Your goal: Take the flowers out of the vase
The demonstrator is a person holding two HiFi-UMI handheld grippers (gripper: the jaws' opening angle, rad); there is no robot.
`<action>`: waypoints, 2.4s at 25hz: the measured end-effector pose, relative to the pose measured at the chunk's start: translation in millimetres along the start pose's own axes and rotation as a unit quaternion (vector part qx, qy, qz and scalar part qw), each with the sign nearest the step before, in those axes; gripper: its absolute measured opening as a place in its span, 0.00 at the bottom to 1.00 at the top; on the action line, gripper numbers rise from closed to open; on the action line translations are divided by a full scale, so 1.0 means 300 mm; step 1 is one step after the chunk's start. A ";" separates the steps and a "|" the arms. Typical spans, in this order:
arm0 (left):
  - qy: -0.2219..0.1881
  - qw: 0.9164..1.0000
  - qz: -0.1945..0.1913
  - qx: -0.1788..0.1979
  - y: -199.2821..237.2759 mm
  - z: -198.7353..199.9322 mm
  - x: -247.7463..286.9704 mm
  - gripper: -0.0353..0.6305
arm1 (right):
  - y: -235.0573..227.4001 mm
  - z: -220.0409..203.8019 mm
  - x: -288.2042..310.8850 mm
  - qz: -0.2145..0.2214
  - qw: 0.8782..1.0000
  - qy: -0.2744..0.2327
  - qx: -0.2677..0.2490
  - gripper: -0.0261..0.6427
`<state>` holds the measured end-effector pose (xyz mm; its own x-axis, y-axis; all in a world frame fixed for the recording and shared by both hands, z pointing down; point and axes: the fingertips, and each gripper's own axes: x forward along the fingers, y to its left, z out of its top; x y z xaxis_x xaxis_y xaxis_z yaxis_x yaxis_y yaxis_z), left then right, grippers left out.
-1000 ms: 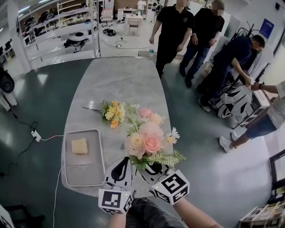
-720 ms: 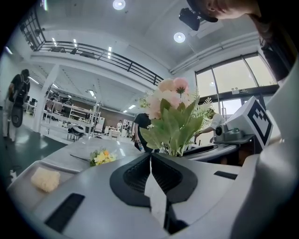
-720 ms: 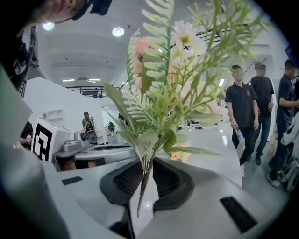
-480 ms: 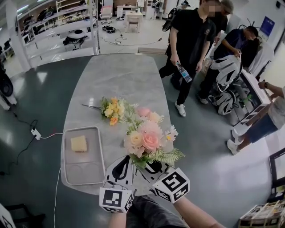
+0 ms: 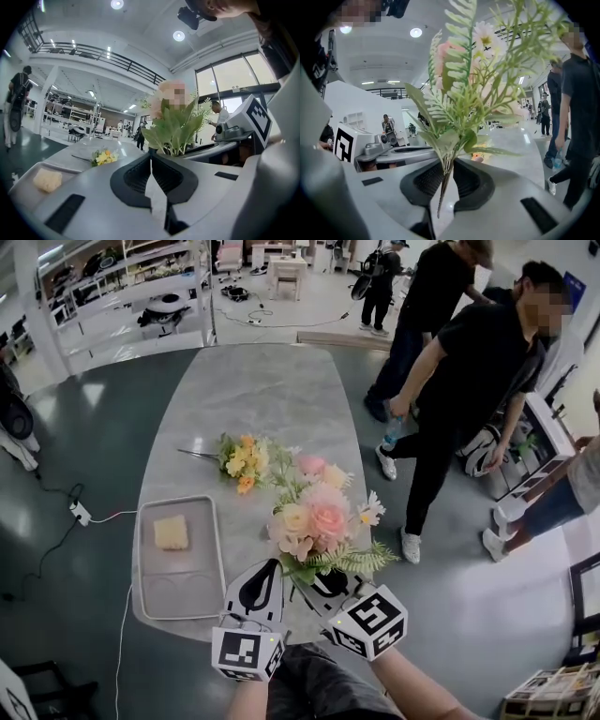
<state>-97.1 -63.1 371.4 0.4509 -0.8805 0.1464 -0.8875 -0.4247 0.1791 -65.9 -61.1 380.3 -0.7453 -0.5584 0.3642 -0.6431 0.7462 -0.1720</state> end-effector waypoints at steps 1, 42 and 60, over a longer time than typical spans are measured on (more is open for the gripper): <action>0.001 1.000 0.001 0.000 0.000 0.000 -0.002 0.08 | 0.001 0.000 -0.002 0.000 1.000 0.001 0.001 0.15; 0.023 1.000 -0.012 -0.008 -0.014 -0.080 -0.007 0.08 | -0.026 -0.039 0.009 -0.017 1.000 0.013 0.006 0.15; 0.026 1.000 -0.011 -0.012 -0.011 -0.093 -0.004 0.08 | -0.030 -0.041 0.012 -0.019 1.000 0.012 0.006 0.14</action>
<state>-92.0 -54.7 397.7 0.4749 -0.8589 0.1916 -0.8751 -0.4379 0.2059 -60.6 -65.4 394.5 -0.7167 -0.5771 0.3915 -0.6723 0.7209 -0.1680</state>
